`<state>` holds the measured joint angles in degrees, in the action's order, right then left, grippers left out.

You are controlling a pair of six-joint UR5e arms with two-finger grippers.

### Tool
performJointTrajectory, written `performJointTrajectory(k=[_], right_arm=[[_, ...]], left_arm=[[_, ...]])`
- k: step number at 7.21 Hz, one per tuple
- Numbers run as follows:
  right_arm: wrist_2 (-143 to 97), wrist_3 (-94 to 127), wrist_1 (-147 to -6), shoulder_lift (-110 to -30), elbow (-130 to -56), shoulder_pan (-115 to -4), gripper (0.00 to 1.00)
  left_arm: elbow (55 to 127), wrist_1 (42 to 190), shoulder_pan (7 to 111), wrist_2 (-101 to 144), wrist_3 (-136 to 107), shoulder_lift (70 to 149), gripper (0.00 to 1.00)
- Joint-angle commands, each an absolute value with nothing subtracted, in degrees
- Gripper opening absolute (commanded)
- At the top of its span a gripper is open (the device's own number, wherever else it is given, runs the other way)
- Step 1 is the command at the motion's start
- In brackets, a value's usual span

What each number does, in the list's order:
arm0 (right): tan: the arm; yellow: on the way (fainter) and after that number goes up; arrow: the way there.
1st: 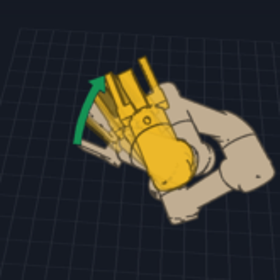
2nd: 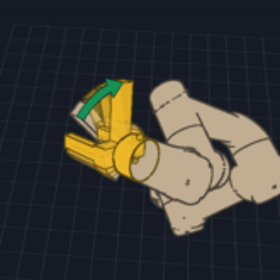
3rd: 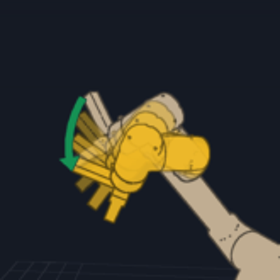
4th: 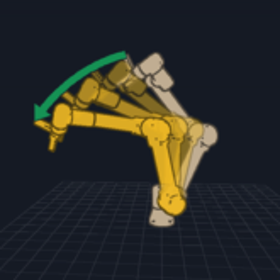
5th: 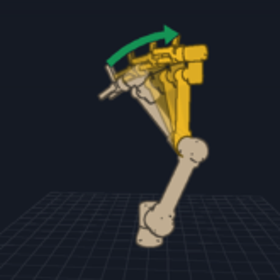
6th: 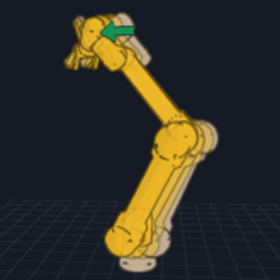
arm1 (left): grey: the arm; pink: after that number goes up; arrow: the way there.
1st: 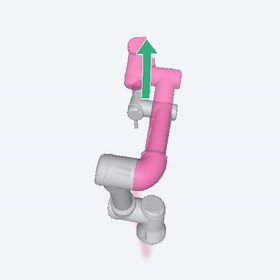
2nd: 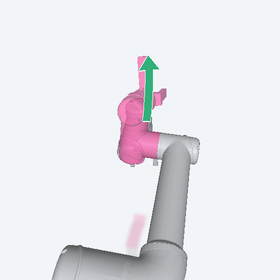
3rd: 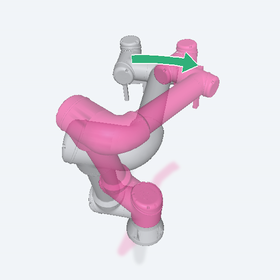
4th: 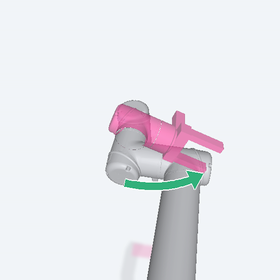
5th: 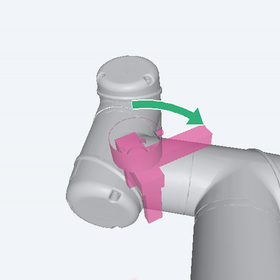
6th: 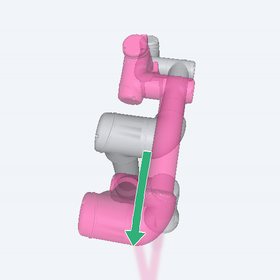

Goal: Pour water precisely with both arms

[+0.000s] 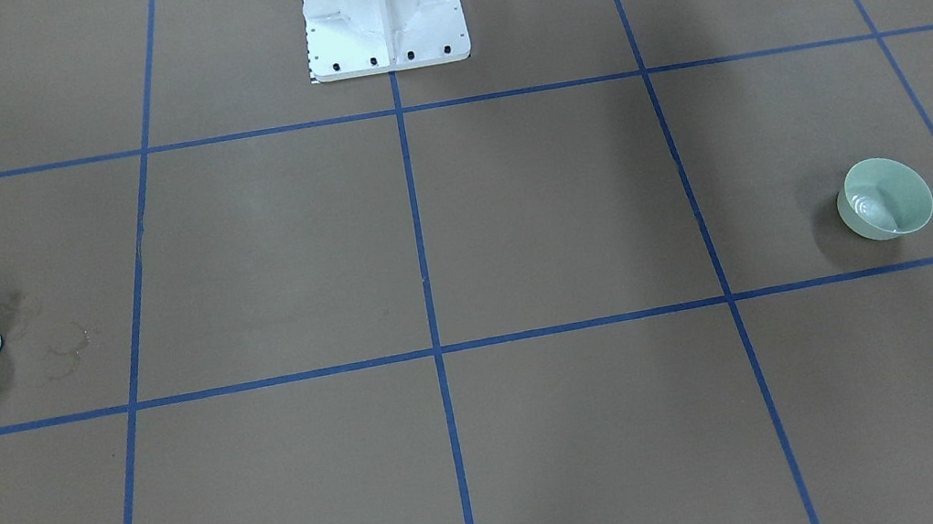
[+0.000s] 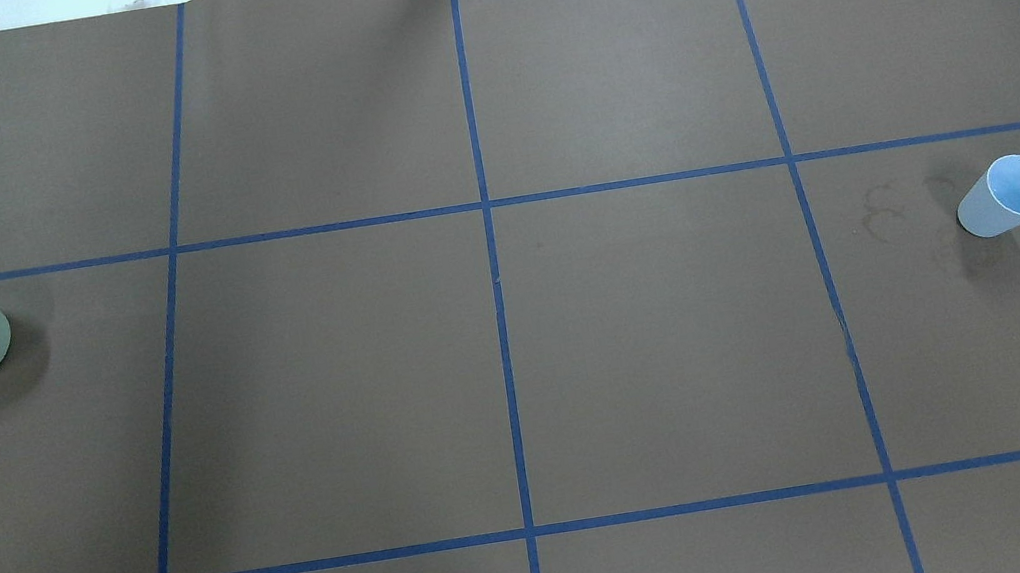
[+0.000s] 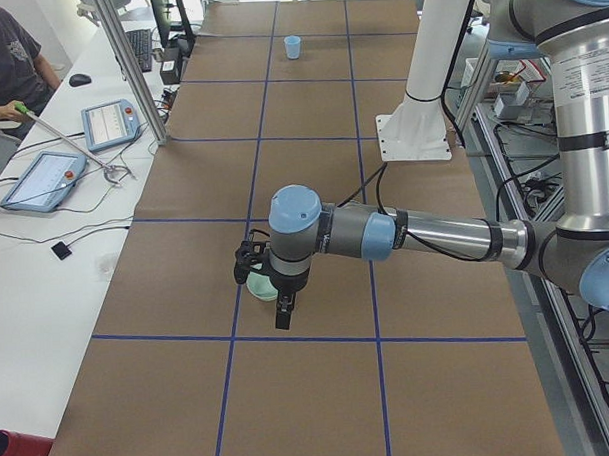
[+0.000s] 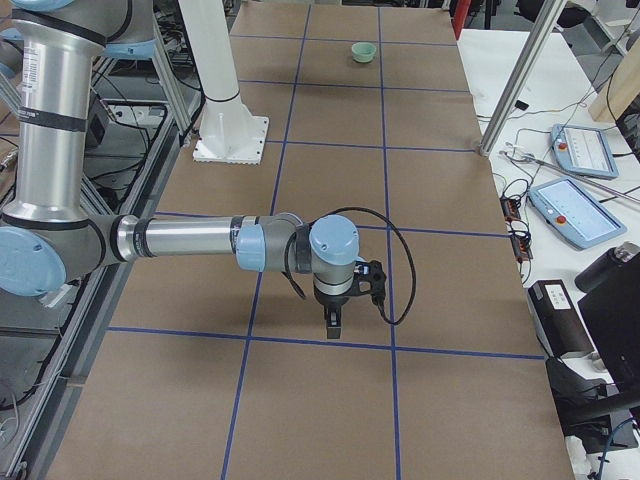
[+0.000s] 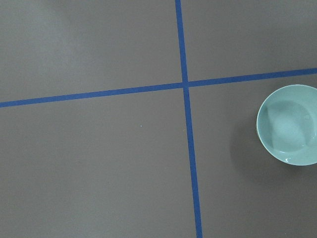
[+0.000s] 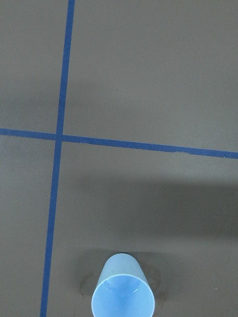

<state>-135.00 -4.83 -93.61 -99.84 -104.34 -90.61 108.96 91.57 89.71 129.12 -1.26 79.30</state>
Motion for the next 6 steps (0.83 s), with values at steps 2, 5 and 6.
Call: performJointTrajectory(k=[2,5,6], right_arm=[[-135.0,-4.7,-93.6,-99.7,-104.3,-90.6,1.00],[-135.1,-4.7,-93.6,-99.5,-104.6,-90.6,1.00],[-135.1,-4.7,-93.6,-99.4,-104.5,-90.6,1.00]], left_arm=[[109.3,91.6,89.3,133.3,-1.2,79.3,1.00],[108.9,91.8,89.3,133.5,-1.1,79.0,1.00],[108.6,91.8,89.3,134.0,-1.1,79.0,1.00]])
